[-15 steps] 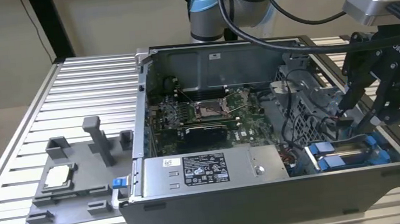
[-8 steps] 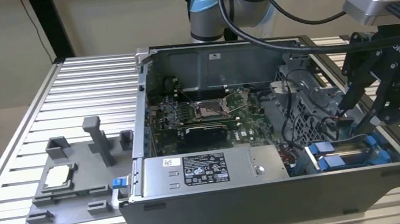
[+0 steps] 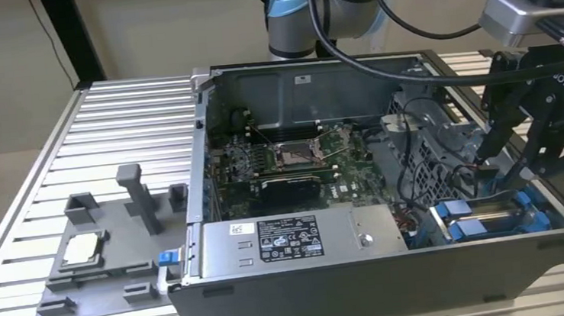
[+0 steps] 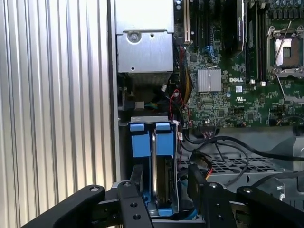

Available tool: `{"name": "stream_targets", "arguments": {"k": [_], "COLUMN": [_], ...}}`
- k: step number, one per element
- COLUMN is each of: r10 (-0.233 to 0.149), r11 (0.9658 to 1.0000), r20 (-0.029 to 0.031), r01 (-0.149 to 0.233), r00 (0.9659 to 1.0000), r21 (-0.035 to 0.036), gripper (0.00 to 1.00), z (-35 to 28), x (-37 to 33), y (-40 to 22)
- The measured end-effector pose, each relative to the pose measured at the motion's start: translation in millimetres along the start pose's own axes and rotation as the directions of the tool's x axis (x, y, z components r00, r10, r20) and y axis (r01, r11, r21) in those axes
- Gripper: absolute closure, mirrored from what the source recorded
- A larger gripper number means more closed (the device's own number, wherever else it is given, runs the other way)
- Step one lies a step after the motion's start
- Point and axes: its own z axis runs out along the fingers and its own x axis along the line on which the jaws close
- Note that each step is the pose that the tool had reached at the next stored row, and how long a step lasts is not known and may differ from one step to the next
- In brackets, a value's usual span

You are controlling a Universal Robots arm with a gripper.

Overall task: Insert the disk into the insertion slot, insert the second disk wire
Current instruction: 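Insert the second disk wire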

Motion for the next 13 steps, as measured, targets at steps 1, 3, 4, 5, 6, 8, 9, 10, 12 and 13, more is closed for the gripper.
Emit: {"name": "stream_targets", "arguments": {"k": [1, 3, 4, 5, 6, 8, 9, 10, 12, 13], "r10": [0.0, 0.0, -0.001, -0.001, -0.001, -0.001, -0.001, -0.001, 0.0, 0.001], "r11": [1.0, 0.9998, 0.9995, 0.9992, 0.999, 0.9987, 0.9987, 0.9986, 0.9986, 0.9985], "r20": [0.0, 0.0008, 0.0011, 0.0014, 0.0018, 0.0021, 0.002, 0.0021, 0.0019, 0.0017], "r01": [0.0, 0.0, 0.001, 0.001, 0.001, 0.001, 0.001, 0.001, 0.0, -0.001], "r00": [1.0, 1.0, 1.0, 1.0, 1.0, 1.0, 1.0, 1.0, 1.0, 1.0], "r21": [0.0038, 0.0206, 0.0307, 0.039, 0.0457, 0.0511, 0.0515, 0.0521, 0.0533, 0.0544], "gripper": [0.0, 0.0, 0.0, 0.0, 0.0, 0.0, 0.0, 0.0, 0.0, 0.0], "z": [0.3, 0.6, 0.6, 0.8, 1.1, 2.1, 2.7, 3.4, 4.8, 5.4], "x": [-0.7, -2.0, -2.7, -3.5, -4.6, -8.2, -10.3, -12.6, -16.2, -17.4], "y": [-0.6, -1.3, -1.4, -1.4, -1.3, -1.3, -1.4, -1.4, -1.6, -1.7]}}
